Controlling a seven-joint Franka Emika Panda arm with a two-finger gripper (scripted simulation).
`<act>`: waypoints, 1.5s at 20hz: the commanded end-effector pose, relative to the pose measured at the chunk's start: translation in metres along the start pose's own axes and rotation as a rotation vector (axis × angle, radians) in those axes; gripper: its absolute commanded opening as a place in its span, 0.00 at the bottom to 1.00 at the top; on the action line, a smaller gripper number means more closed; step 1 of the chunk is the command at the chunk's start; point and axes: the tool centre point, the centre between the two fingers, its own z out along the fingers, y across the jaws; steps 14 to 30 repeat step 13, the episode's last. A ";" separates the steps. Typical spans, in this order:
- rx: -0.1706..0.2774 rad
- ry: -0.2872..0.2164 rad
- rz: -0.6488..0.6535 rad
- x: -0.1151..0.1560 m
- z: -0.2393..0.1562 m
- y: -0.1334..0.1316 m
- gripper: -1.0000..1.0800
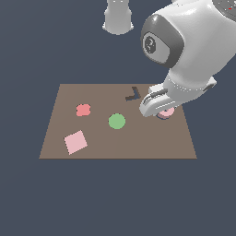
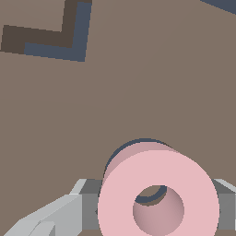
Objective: Insert a designated object into the corresponding slot on a board.
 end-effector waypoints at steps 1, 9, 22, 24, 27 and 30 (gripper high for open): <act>0.000 0.000 -0.002 0.000 0.005 0.000 0.00; 0.000 0.000 -0.003 0.000 0.008 0.000 0.96; 0.000 0.000 -0.003 0.000 0.008 0.000 0.96; 0.000 0.000 -0.003 0.000 0.008 0.000 0.96; 0.000 0.000 -0.003 0.000 0.008 0.000 0.96; 0.000 0.000 -0.003 0.000 0.008 0.000 0.96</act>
